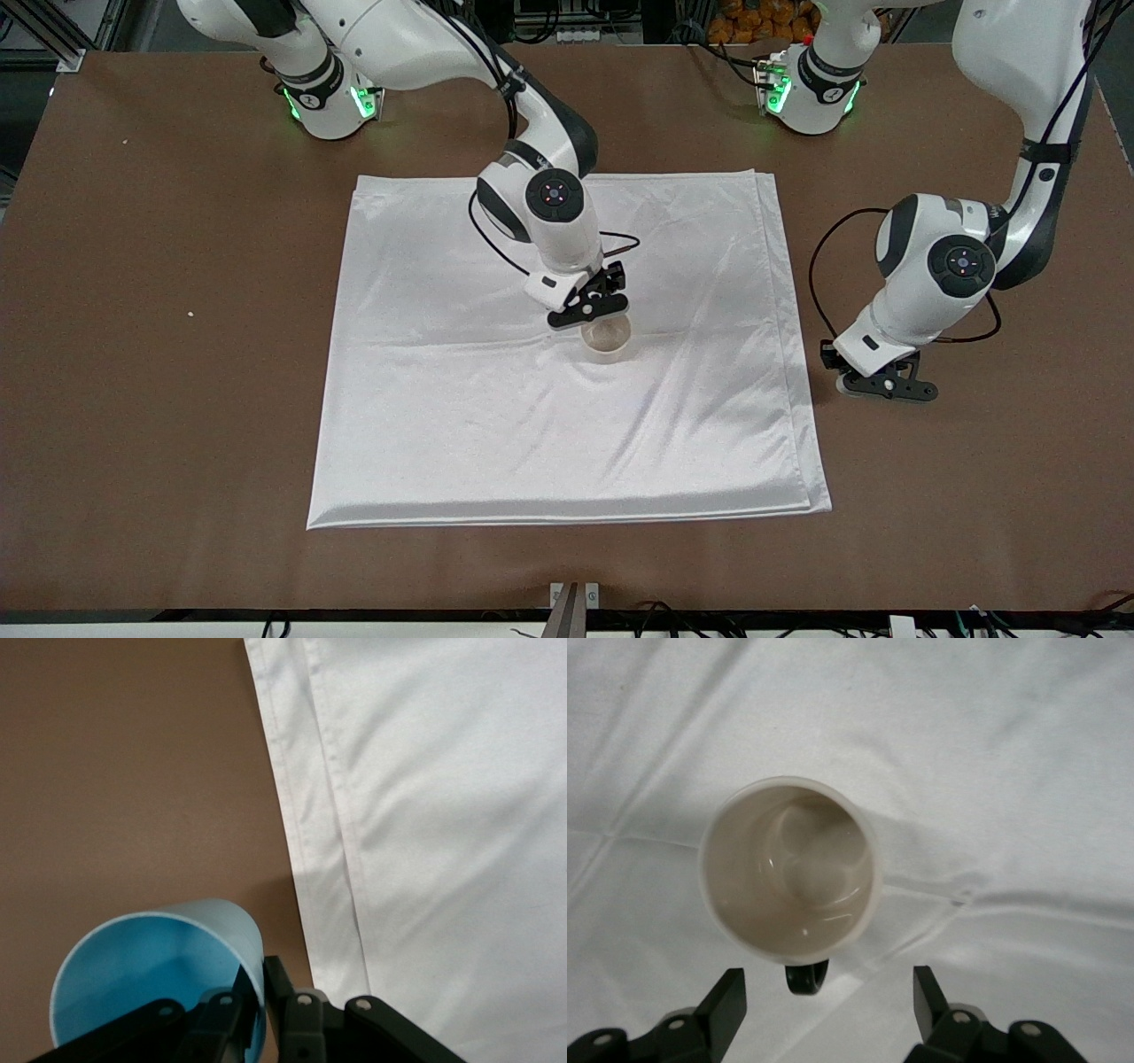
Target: Place blue cup into white mug on cloth
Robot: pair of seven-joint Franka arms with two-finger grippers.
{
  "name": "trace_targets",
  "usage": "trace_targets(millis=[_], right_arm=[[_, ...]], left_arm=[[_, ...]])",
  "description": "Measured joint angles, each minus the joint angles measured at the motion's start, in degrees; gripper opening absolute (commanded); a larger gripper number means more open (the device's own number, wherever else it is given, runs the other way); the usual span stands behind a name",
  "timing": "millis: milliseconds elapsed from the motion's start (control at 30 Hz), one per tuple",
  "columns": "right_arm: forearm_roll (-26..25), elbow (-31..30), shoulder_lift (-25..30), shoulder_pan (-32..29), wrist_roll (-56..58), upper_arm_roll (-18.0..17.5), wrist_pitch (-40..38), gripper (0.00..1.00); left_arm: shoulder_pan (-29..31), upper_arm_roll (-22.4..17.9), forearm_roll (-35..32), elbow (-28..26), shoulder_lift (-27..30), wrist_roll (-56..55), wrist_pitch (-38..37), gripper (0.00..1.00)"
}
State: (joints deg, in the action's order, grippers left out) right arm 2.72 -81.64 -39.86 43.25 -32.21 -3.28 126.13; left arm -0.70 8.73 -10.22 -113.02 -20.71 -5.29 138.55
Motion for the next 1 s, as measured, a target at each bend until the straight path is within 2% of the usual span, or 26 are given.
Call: trace_targets(millis=[233, 500, 767, 1000], right_arm=[[0.0, 0.9, 7.4, -5.6, 0.0, -1.2, -12.0, 1.0], [0.0, 1.0, 17.1, -15.1, 0.7, -4.0, -24.0, 1.0], [0.0, 0.4, 24.6, -24.6, 8.7, -6.8, -27.6, 1.0], [-0.1, -0.5, 30.7, -31.8, 11.3, -7.6, -29.3, 1.0]], left_arm=[[0.0, 3.1, 0.0, 1.1, 0.5, 0.0, -2.1, 0.0], [0.0, 9.3, 0.0, 2.5, 1.4, -0.7, -4.3, 0.0], [-1.7, 16.2, 0.0, 5.0, 1.5, -5.7, -7.0, 0.0], [-10.0, 17.0, -1.4, 8.0, 1.0, -12.6, -9.8, 0.0]])
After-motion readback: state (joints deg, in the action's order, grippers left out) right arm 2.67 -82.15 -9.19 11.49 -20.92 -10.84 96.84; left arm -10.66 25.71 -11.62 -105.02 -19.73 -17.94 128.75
